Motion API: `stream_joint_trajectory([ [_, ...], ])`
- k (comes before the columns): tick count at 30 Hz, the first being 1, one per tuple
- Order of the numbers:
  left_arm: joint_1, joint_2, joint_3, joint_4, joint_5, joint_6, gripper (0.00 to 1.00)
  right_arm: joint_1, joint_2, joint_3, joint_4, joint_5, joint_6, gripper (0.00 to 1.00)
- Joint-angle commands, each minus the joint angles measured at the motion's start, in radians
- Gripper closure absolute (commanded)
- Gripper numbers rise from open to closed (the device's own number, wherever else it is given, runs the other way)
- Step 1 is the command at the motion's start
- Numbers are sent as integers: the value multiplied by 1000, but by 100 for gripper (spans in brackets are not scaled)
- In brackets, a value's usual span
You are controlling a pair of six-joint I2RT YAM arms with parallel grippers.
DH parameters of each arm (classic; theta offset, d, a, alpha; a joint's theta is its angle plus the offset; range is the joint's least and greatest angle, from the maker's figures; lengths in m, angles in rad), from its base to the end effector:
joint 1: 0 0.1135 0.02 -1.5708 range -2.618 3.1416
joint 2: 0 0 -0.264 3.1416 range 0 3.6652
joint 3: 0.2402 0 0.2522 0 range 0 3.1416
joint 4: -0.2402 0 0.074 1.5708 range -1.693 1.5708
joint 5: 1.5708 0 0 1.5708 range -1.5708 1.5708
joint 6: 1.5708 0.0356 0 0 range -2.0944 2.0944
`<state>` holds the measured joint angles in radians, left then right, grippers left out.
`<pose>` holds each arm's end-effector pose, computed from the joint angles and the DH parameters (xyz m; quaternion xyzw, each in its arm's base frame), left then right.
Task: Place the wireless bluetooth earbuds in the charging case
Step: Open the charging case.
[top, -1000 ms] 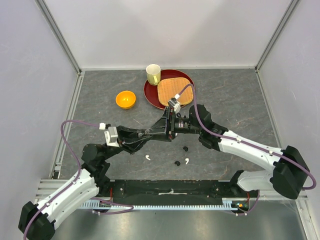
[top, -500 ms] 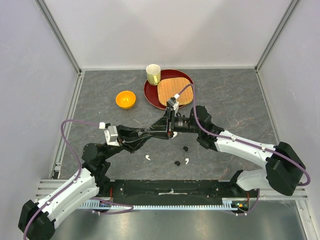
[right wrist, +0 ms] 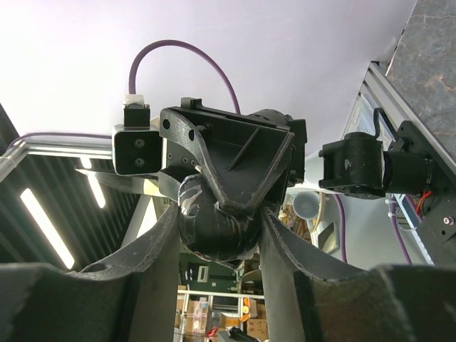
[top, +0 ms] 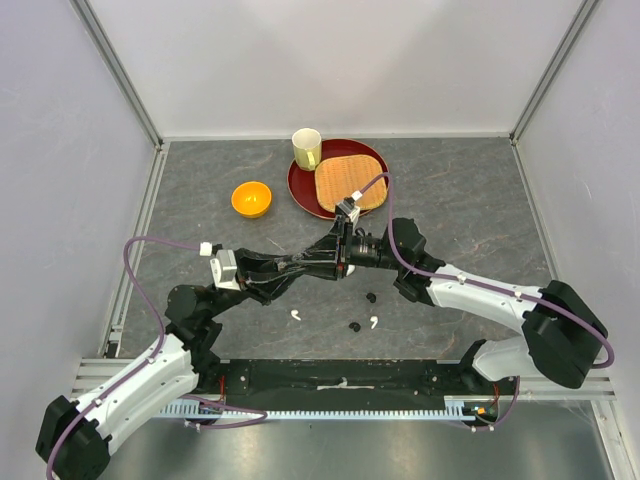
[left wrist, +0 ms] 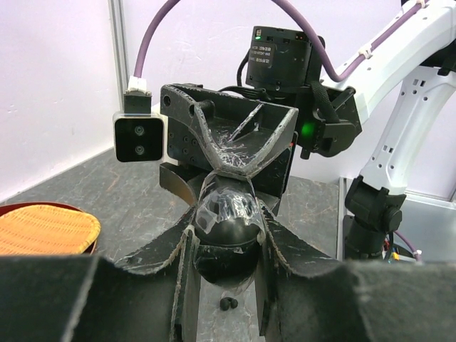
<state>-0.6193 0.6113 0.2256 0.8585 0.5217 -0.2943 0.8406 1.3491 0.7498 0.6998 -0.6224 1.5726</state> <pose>0.1092 -0.0996 0.2762 0.2987 0.4619 -0.4843 0.6803 0.1850 0.2377 0.2927 0.0164 0.6775 0.7329 0.0596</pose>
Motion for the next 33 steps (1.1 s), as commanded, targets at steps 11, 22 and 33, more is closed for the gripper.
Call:
stream_joint_trajectory([
  [11,-2,-2,20,11,-32,-26,67,15,-18,-24,165,21,70,89],
  [22,-2,-27,23,-27,-40,-16,60,14,-31,-35,145,35,64,89],
  [33,-2,-65,21,-69,-54,9,55,9,-25,-26,141,32,66,89],
])
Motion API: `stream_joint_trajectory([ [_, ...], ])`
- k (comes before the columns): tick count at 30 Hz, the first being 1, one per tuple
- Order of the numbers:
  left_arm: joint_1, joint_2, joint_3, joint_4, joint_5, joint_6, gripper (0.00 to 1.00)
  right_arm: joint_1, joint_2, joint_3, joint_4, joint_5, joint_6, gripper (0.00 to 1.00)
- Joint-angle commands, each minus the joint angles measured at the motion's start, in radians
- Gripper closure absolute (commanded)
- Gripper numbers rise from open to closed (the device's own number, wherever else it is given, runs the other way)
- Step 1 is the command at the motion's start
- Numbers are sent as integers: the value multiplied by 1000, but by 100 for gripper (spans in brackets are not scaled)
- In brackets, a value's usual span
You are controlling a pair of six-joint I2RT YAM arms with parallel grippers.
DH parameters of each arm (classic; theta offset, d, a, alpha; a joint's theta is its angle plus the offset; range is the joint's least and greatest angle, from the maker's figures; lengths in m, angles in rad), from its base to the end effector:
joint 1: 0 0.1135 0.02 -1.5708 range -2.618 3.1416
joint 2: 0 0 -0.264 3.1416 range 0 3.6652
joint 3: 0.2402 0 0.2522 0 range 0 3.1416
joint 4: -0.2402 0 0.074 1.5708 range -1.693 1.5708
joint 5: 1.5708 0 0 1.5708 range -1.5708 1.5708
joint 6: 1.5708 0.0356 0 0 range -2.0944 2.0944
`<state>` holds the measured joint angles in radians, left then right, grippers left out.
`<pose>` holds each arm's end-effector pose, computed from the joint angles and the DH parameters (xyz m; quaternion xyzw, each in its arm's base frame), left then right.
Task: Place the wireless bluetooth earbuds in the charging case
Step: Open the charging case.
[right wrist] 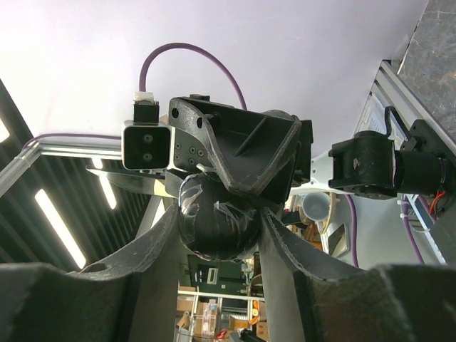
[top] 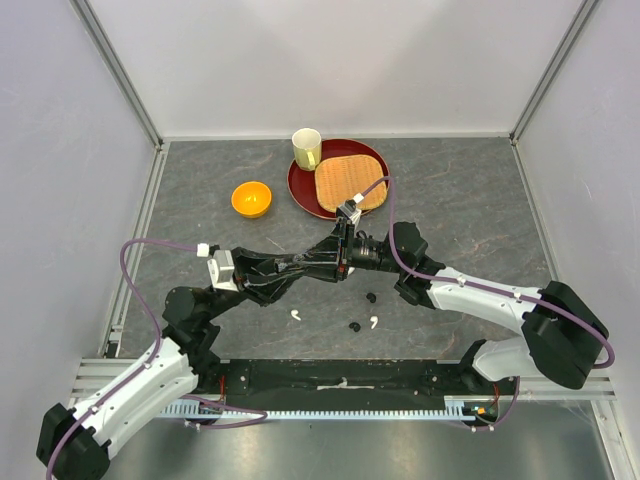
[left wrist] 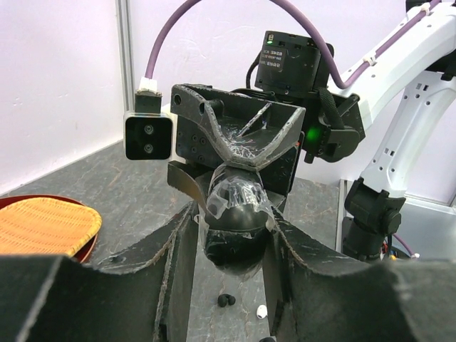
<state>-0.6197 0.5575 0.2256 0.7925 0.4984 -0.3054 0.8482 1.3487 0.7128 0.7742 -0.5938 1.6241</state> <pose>0.1052 -0.0960 0.2769 0.2870 0.4716 -0.4838 0.6791 0.1815 0.2360 0.2881 0.0332 0.6647 0.7443 0.0555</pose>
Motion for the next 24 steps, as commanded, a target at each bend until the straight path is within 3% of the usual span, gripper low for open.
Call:
stream_joint_trajectory([
  [1,-2,-7,21,-3,-29,19,57,2,-23,11,66,3,14,89],
  [12,-3,7,26,-3,-23,19,64,2,-16,19,66,2,17,88],
  [17,-2,12,26,8,-29,19,95,3,-14,16,62,-3,17,86],
  [19,-2,16,24,16,-27,19,98,2,-16,8,62,-1,11,80],
  [22,-3,21,17,39,-29,14,98,2,-25,2,45,11,-10,59],
  [23,-2,19,15,40,-31,14,98,0,-31,4,22,14,-26,44],
  [24,-3,19,15,42,-32,14,98,-3,-46,8,-4,20,-47,37],
])
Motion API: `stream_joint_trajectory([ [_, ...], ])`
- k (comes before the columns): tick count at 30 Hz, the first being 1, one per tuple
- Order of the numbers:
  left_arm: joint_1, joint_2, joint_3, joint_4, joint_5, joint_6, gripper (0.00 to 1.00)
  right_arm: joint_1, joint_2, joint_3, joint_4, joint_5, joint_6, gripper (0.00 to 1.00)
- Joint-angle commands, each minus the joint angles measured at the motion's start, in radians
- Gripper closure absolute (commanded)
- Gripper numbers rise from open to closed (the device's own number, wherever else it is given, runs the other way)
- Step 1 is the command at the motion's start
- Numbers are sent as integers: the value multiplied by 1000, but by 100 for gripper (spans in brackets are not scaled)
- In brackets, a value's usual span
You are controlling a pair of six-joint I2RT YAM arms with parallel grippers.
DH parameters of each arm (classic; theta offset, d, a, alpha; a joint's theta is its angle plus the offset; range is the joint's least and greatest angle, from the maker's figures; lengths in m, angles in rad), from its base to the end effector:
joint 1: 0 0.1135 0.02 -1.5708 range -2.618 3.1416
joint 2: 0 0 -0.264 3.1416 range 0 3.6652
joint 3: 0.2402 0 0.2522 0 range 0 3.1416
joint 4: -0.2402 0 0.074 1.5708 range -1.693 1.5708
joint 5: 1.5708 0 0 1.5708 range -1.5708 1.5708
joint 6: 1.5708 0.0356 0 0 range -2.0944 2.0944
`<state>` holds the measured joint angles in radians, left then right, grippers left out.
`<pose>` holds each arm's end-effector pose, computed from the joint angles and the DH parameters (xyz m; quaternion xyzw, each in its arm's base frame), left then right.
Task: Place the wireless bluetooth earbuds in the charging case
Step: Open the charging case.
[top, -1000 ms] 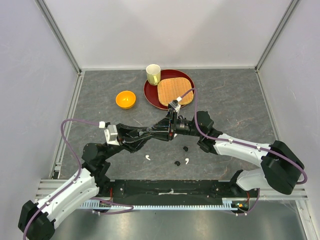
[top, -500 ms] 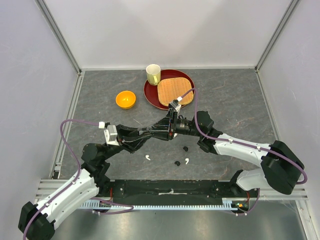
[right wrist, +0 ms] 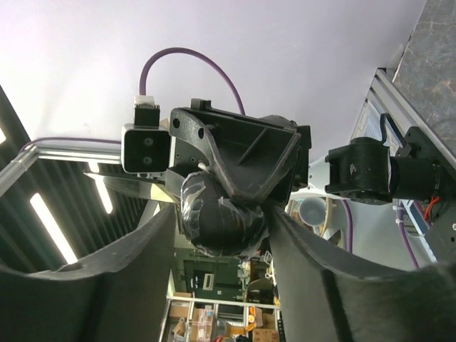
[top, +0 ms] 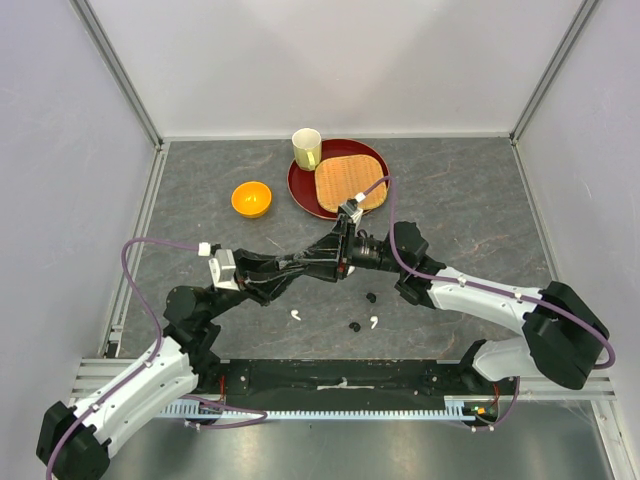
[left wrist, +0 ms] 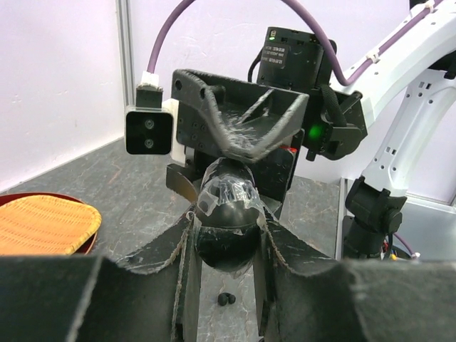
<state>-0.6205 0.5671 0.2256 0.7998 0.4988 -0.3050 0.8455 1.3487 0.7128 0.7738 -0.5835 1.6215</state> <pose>0.1061 -0.0968 0.2764 0.2874 0.4724 -0.4840 0.6782 0.1825 0.2355 0.2881 0.0372 0.6643 0.7441 0.0608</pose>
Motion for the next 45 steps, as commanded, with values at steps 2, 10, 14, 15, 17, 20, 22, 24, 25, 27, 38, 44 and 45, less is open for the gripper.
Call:
stream_joint_trajectory([
  [2,-1,7,14,32,-32,14,98,-6,-95,39,-161,31,-166,23],
  [10,-1,5,9,16,-45,24,98,-11,-220,298,-822,255,-658,4],
  [14,-1,23,17,29,-36,20,98,18,-209,376,-971,307,-793,4],
  [15,-2,33,18,32,-31,18,98,30,-203,392,-994,319,-839,4],
  [17,-1,39,24,33,-29,14,98,68,-182,434,-1062,362,-876,5],
  [20,-2,43,29,35,-23,6,98,105,-163,465,-1108,411,-916,6],
  [22,-1,40,29,35,-23,1,98,109,-161,464,-1113,425,-916,7],
  [24,-2,40,31,35,-17,1,98,115,-158,462,-1113,438,-917,7],
  [25,-1,37,31,35,-16,0,98,116,-158,462,-1116,444,-914,7],
  [27,-1,37,32,36,-5,-2,98,115,-158,461,-1117,456,-911,7],
  [38,-1,24,41,49,93,-11,98,110,-135,459,-1116,498,-865,7],
  [44,-1,-9,35,24,112,-13,98,84,-145,461,-1096,498,-839,7],
  [45,-1,-12,35,19,112,-13,98,79,-146,458,-1090,493,-836,7],
])
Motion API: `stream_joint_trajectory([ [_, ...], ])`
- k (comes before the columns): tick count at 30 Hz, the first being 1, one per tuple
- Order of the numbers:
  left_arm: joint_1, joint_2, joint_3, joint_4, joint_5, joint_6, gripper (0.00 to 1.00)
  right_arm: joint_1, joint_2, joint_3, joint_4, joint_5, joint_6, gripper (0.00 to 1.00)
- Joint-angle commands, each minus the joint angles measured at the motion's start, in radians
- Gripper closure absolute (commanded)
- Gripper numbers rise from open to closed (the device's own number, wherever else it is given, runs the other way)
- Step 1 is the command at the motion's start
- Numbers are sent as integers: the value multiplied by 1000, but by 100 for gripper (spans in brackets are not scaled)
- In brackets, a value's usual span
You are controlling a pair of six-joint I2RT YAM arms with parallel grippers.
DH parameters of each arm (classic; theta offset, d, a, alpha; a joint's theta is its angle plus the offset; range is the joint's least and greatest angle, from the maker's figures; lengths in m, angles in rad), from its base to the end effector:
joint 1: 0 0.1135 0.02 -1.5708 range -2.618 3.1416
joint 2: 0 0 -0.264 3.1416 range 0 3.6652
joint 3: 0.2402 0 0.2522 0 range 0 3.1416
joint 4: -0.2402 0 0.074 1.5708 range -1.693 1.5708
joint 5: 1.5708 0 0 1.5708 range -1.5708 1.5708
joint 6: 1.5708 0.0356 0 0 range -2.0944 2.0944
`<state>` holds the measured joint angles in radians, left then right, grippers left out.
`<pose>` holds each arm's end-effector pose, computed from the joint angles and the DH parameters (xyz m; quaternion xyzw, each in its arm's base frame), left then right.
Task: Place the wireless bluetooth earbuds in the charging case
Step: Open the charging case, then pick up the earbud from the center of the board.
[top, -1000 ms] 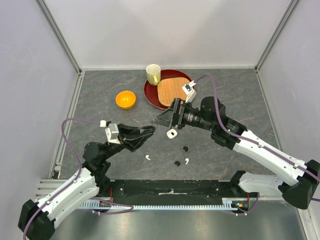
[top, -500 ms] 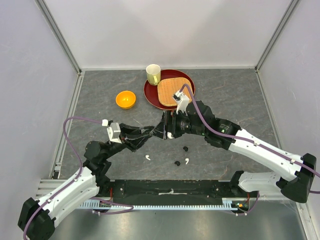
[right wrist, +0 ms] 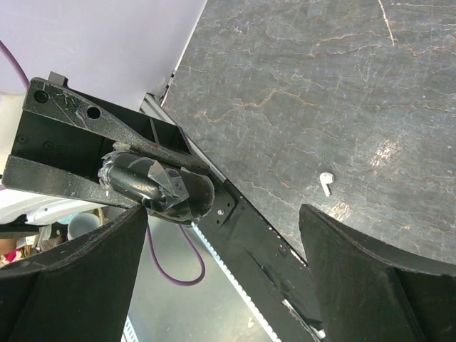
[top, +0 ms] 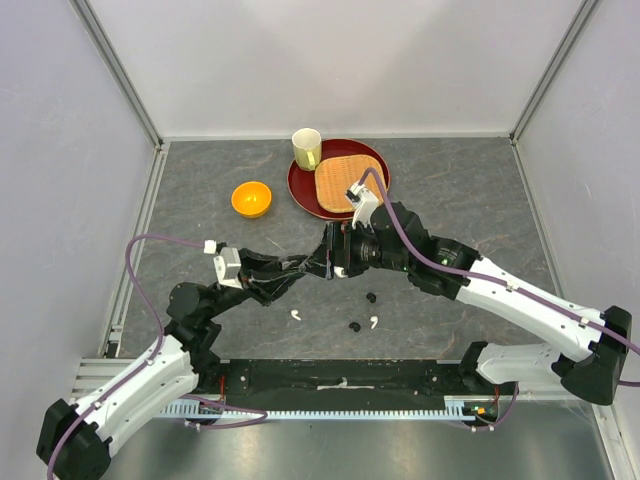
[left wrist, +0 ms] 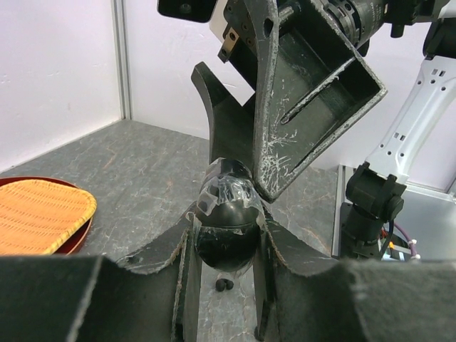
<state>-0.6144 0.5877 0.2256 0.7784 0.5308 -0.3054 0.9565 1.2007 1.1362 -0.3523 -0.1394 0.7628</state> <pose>0.1092 -0.0991 0.2715 0.2982 0.4865 -0.4872 0.6611 0.1532 0.2257 0.3595 -0.1187 0.8285 0.4504 0.3110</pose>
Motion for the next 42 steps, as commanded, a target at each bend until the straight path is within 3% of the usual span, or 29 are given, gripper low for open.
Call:
stream_joint_trajectory([
  [1,-8,-38,34,39,80,-12,98,-38,-4,31,47,43,30,7],
  [16,-8,-46,24,6,25,-3,98,-65,-24,-38,200,-97,95,6],
  [26,-7,-81,-11,-34,-48,25,98,-130,-147,-23,200,-49,86,4],
  [29,-7,-84,-11,-41,-48,23,98,-175,-165,-45,121,9,79,4],
  [33,-8,-106,-2,-63,-48,23,98,-275,-162,-105,-28,46,73,16],
  [42,-7,-158,-6,-125,-49,28,98,-366,-81,-288,-93,31,-107,36],
])
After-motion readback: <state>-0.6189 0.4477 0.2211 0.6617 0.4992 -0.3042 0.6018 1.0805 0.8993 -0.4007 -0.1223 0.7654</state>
